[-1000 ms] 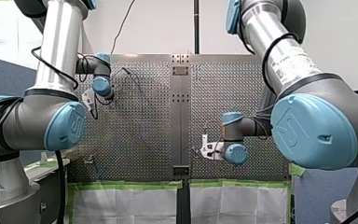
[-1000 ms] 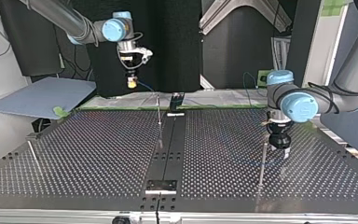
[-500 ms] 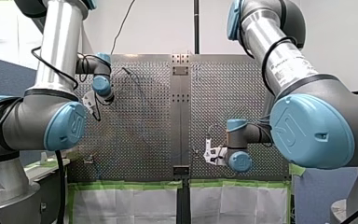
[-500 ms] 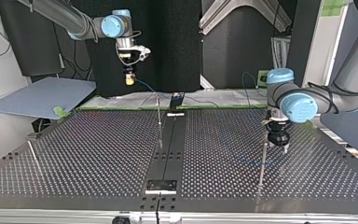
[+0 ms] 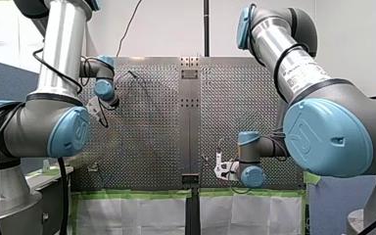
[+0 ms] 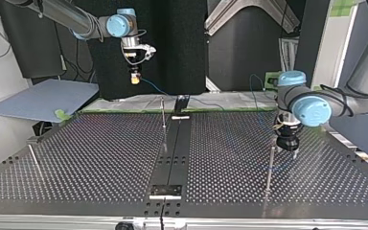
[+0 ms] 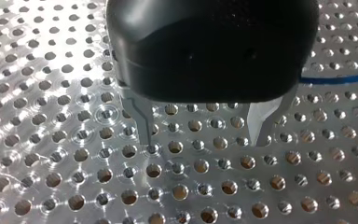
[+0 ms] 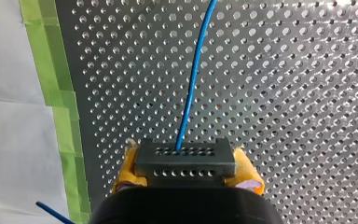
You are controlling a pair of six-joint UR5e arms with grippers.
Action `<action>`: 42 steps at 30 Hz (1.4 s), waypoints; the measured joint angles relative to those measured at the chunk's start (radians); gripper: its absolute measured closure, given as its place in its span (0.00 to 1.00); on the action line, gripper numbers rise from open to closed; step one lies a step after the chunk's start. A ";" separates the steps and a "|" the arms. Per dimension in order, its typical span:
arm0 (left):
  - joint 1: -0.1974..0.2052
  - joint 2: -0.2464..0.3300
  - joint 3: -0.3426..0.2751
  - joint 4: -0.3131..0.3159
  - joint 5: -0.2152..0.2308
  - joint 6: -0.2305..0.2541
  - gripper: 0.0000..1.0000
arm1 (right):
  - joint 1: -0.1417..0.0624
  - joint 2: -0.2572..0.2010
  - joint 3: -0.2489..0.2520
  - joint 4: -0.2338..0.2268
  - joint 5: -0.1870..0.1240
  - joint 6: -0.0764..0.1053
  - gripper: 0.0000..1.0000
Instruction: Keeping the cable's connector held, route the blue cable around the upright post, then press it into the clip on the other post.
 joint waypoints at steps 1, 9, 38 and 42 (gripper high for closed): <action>0.003 0.000 0.000 0.000 0.010 -0.010 0.00 | 0.000 0.000 0.000 0.000 0.000 0.000 1.00; 0.017 0.015 0.000 -0.005 0.075 -0.078 0.00 | 0.002 0.000 0.000 -0.003 0.001 -0.001 1.00; 0.086 0.046 -0.017 -0.200 0.199 -0.268 0.00 | 0.002 0.001 0.000 -0.011 -0.002 -0.002 1.00; 0.097 0.066 -0.044 -0.196 0.218 -0.269 0.00 | 0.002 0.001 0.000 -0.011 -0.002 -0.002 1.00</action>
